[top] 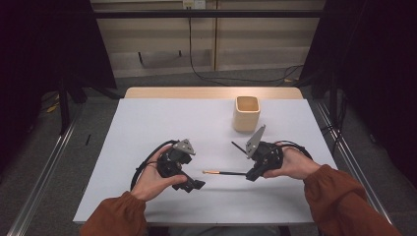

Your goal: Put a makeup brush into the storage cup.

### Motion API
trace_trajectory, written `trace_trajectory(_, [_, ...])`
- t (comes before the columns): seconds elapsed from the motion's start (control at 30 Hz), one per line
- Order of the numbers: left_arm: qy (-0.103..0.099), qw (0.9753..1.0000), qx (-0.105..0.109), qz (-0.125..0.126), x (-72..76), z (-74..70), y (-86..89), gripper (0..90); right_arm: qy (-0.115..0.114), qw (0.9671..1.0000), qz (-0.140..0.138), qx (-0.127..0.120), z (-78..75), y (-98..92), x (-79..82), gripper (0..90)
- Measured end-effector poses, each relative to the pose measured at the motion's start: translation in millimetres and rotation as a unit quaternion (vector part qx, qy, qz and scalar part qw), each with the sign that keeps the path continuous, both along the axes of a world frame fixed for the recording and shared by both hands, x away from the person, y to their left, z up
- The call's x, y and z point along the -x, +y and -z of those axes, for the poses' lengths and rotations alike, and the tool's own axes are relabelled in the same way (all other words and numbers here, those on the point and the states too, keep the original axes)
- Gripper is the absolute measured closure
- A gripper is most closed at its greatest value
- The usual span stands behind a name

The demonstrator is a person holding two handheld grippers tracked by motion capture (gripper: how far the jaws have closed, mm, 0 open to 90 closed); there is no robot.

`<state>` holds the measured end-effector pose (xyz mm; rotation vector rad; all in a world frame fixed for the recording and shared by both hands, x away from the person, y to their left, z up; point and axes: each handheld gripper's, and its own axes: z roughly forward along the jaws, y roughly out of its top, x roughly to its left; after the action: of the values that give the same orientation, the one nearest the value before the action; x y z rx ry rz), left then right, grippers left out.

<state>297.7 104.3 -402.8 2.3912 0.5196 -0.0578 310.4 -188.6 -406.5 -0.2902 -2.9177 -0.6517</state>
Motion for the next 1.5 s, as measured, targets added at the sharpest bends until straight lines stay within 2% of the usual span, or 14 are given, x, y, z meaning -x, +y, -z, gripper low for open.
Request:
trace_trajectory(0.1, [-0.004,0.9999,0.01,-0.005,2.6,1.8,5.0,3.8,0.005,0.9999,0.009,-0.005,-0.3,-2.3,1.0,85.9])
trace_trajectory(0.23, [-0.007,0.9992,0.027,-0.026,5.5,3.2,11.2,4.2,0.002,0.9998,0.019,-0.01,0.1,-5.0,3.4,85.9])
trace_trajectory(0.37, [-0.015,0.9984,0.047,-0.028,12.2,2.1,15.7,4.0,-0.001,0.9995,0.026,-0.017,1.4,-7.2,6.6,85.9])
trace_trajectory(0.5, [-0.022,0.9974,0.055,-0.039,16.3,5.7,21.1,4.5,-0.004,0.9989,0.037,-0.028,3.7,-11.0,8.6,85.9])
trace_trajectory(0.67, [-0.02,0.9961,0.068,-0.053,17.6,12.8,29.8,4.8,0.001,0.9982,0.048,-0.038,6.6,-15.0,10.1,85.9])
trace_trajectory(0.9, [-0.022,0.9936,0.088,-0.067,22.9,15.6,37.4,4.8,-0.008,0.9957,0.062,-0.069,5.6,-18.2,12.3,85.9])
trace_trajectory(1.07, [-0.018,0.9928,0.091,-0.076,26.3,19.5,43.8,4.8,-0.011,0.9946,0.075,-0.072,12.1,-18.0,16.2,85.9])
trace_trajectory(1.37, [-0.022,0.9907,0.103,-0.086,28.1,22.1,47.6,4.8,-0.025,0.9896,0.097,-0.104,16.8,-22.7,22.6,85.9])
trace_trajectory(1.5, [-0.02,0.9905,0.102,-0.089,28.4,21.8,47.5,4.8,-0.027,0.9854,0.109,-0.128,20.3,-24.2,23.5,85.9])
